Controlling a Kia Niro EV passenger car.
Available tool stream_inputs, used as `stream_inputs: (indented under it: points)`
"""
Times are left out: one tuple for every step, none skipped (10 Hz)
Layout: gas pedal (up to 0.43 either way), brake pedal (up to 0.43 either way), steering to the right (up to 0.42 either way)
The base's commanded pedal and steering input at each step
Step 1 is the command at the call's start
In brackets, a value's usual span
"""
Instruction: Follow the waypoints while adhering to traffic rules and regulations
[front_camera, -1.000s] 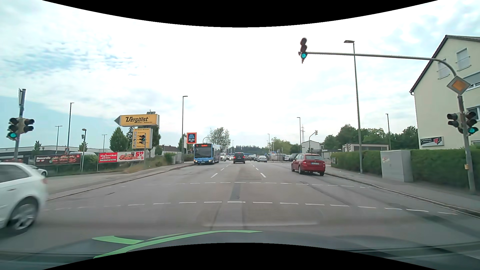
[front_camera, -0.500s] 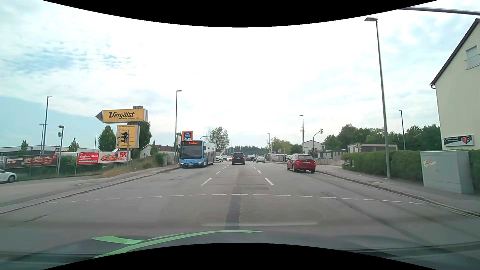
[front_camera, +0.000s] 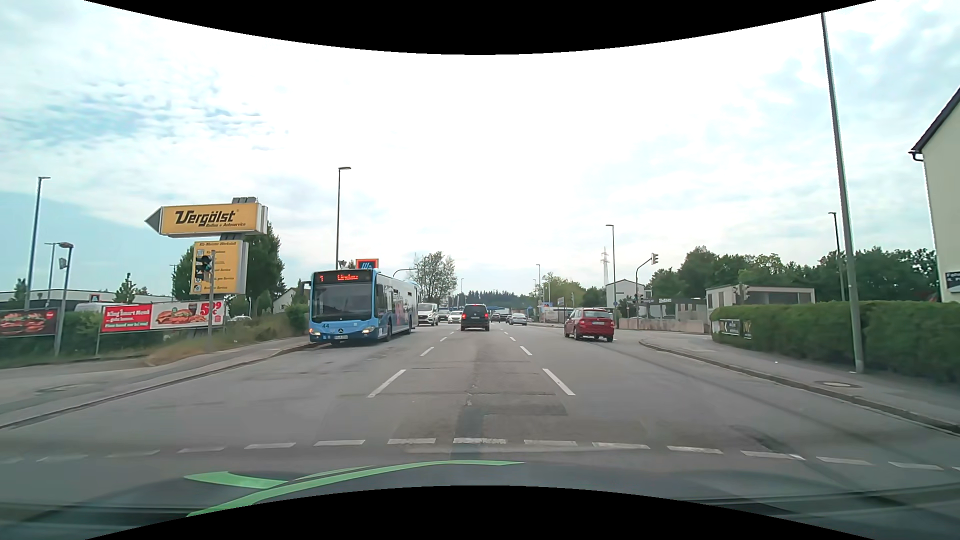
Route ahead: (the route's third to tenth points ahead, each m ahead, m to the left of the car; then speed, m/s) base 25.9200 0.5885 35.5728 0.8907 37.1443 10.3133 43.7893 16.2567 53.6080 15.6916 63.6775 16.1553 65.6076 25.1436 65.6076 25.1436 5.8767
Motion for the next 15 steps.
stream_inputs:
  points:
    - [0.079,0.0,0.004]
    - [0.079,0.0,0.004]
    - [0.079,0.0,0.004]
    - [0.079,0.0,0.004]
    - [0.079,0.0,0.004]
    - [0.079,0.0,0.004]
    - [0.079,0.0,0.004]
    - [0.079,0.0,0.003]
    - [0.008,0.0,0.003]
    - [0.0,0.0,0.002]
    - [0.0,0.0,0.001]
    - [0.0,0.0,0.0]
    - [0.0,0.0,0.0]
    - [0.0,0.0,0.0]
    - [0.0,0.0,0.0]
